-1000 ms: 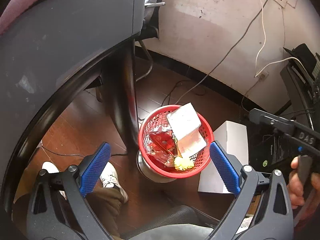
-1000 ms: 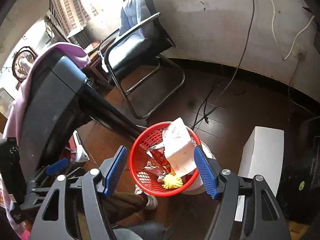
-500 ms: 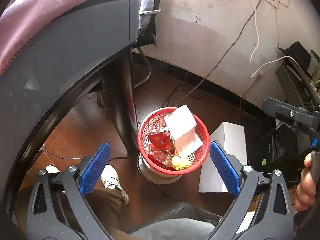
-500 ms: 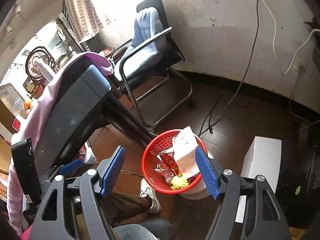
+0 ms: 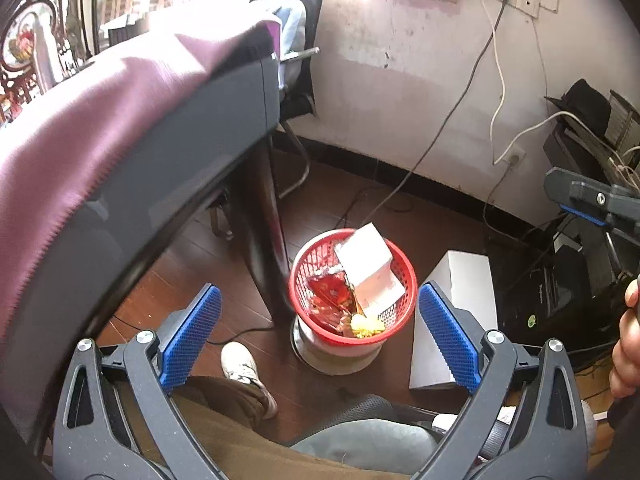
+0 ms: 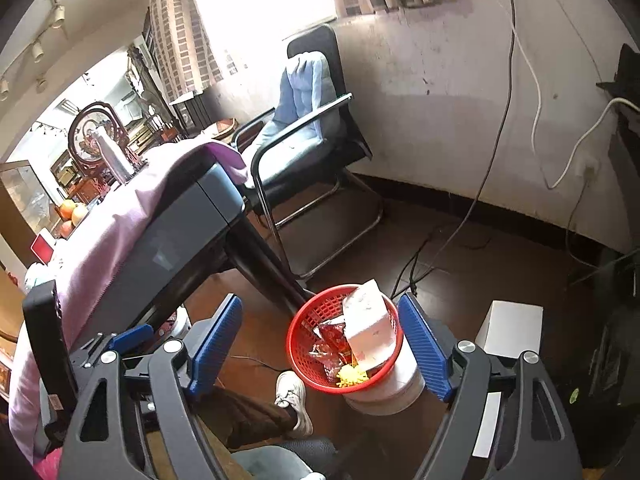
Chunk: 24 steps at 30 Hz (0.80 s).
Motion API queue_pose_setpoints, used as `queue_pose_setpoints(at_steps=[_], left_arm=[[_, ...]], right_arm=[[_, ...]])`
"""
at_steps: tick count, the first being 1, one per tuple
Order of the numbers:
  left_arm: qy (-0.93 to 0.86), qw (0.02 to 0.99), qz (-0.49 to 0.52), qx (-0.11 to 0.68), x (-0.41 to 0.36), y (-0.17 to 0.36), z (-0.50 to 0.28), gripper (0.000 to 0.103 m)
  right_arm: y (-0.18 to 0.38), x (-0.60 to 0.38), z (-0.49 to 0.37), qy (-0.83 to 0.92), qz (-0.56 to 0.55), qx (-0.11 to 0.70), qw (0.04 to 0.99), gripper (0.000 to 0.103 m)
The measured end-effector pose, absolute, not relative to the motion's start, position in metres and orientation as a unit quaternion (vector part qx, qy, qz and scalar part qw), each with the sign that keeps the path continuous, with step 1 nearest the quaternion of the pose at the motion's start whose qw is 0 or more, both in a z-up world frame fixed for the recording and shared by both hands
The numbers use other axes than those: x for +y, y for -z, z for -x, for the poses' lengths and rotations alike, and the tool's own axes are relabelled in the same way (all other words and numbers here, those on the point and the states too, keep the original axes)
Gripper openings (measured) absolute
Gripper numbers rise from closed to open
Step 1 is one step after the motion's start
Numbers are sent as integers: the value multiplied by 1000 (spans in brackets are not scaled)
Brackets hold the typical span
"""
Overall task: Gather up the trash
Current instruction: 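Raise both empty tools back over the table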
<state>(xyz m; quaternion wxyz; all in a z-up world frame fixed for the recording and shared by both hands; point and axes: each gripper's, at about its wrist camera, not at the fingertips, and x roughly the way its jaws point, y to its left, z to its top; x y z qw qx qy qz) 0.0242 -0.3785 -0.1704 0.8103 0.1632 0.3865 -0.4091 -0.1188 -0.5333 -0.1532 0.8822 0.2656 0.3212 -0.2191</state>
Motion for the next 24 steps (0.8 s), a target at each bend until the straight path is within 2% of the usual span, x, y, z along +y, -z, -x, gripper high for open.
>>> queue_pose_setpoints(at_steps=[24], left_arm=[[318, 903, -131, 255, -286, 53, -44, 96]], right_arm=[[70, -476, 122, 177, -197, 263, 928, 88]])
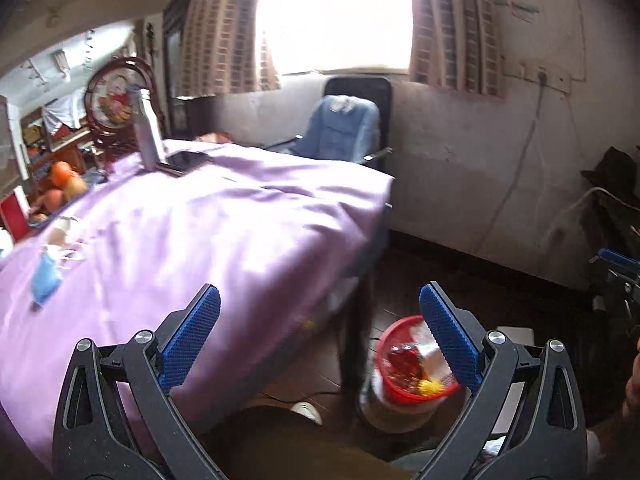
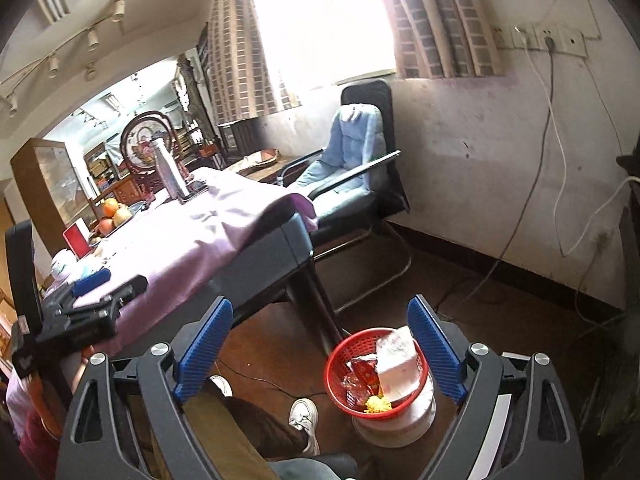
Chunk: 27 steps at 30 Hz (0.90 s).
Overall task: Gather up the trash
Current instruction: 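Raise both empty tools back over the table, then grasp the blue face mask with the left tool while the right tool grasps the white paper cup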
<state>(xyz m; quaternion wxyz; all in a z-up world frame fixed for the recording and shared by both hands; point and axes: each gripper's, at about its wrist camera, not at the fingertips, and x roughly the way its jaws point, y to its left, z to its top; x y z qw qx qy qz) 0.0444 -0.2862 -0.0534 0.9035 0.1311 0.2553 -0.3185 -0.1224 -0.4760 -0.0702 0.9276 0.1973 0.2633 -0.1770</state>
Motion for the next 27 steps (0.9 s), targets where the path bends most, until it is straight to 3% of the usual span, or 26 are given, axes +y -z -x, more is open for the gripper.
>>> queue_pose_setpoints(at_steps=[11, 27], left_arm=[[217, 935, -149, 238, -207, 29, -101, 96], [154, 894, 17, 420, -35, 42, -289, 96]], right_arm=[[61, -442, 82, 139, -167, 277, 936, 90], [72, -393, 5, 76, -136, 315, 936, 91]])
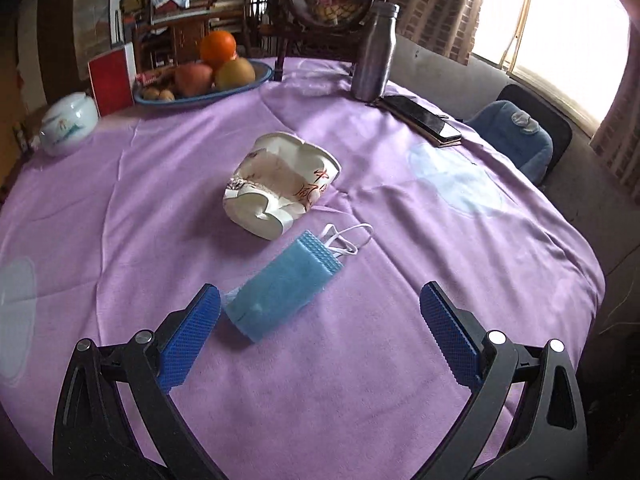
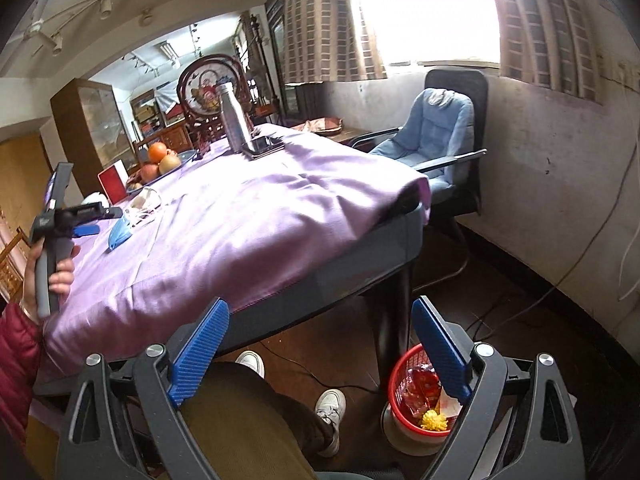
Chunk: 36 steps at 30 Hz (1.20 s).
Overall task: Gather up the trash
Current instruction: 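Grasp the blue face mask with the left tool while the right tool grasps the white paper cup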
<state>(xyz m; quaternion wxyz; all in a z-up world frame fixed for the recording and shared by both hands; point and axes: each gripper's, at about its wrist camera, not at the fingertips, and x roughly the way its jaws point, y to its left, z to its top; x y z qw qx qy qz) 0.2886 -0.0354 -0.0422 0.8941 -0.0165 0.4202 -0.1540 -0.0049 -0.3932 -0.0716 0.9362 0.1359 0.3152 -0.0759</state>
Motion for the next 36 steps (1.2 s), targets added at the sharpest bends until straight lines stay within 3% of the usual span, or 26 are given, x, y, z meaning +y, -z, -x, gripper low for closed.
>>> queue_pose_setpoints(at_steps=[5, 6, 8, 10, 13, 21, 25, 36], left_arm=[[185, 874, 36, 448, -27, 54, -305, 95], [187, 873, 33, 450, -26, 57, -307, 90], [190, 868, 22, 459, -26, 62, -309, 76], [205, 864, 9, 459, -25, 63, -307, 43], [216, 868, 3, 447, -14, 58, -301, 29], [151, 904, 44, 397, 69, 34, -294, 29], [87, 897, 111, 420, 113, 42, -311, 30], [54, 891, 132, 431, 124, 47, -315, 30]], right_arm=[[63, -382, -11, 66, -126, 316, 938, 91], [62, -380, -15, 61, -127, 316, 938, 91], [57, -373, -28, 43, -129, 317, 938, 91], [51, -362, -40, 22, -125, 318, 940, 91], [37, -335, -67, -20, -105, 314, 944, 91], [14, -237, -174, -138, -41, 329, 933, 91], [21, -192, -241, -177, -59, 366, 912, 91], [68, -90, -381, -123, -57, 469, 873, 92]])
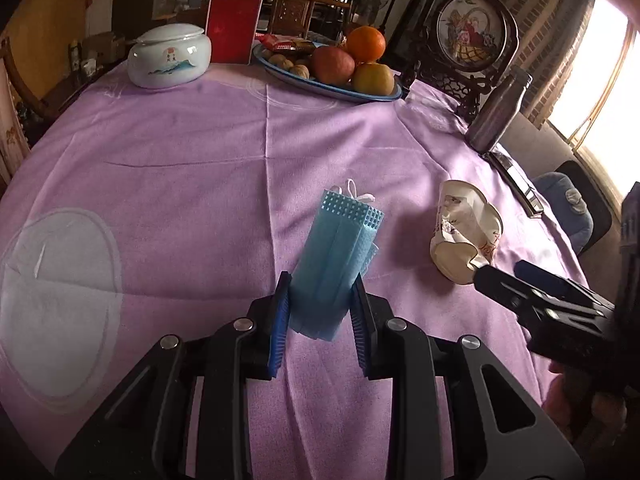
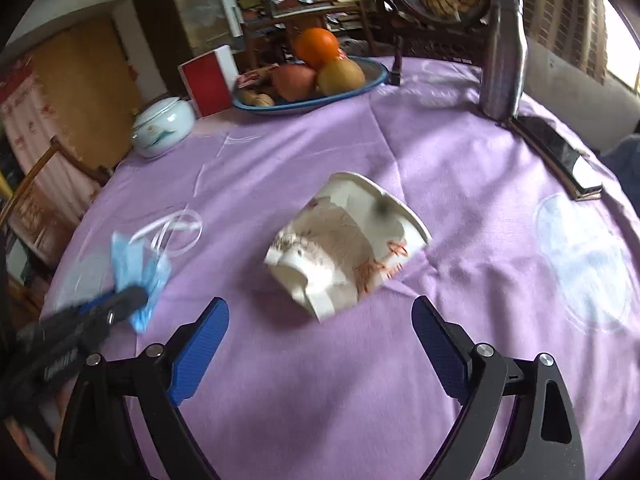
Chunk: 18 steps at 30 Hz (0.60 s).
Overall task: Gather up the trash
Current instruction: 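Grasp the blue face mask with the left tool while the right tool grasps the white paper cup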
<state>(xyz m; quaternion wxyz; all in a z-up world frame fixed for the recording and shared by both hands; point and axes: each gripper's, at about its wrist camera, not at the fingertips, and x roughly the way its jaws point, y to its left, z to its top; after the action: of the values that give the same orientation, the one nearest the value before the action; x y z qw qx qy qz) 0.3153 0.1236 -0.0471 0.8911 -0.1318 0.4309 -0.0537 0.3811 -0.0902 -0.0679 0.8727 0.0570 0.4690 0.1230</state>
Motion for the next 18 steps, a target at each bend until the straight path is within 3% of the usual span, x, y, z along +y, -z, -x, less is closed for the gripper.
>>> queue_pose_setpoints(at_steps=[7, 14, 16, 18], left_arm=[[77, 868, 191, 451, 137, 56, -319, 30], [72, 874, 157, 454, 126, 55, -318, 32], [64, 877, 145, 453, 124, 55, -319, 32], [61, 878, 138, 454, 124, 56, -320, 32]], right_arm=[[81, -86, -426, -95, -114, 484, 863, 97], [102, -94, -437, -97, -127, 478, 864, 96], [102, -92, -434, -100, -103, 462, 875, 80], [103, -88, -431, -115, -83, 452, 881, 77]])
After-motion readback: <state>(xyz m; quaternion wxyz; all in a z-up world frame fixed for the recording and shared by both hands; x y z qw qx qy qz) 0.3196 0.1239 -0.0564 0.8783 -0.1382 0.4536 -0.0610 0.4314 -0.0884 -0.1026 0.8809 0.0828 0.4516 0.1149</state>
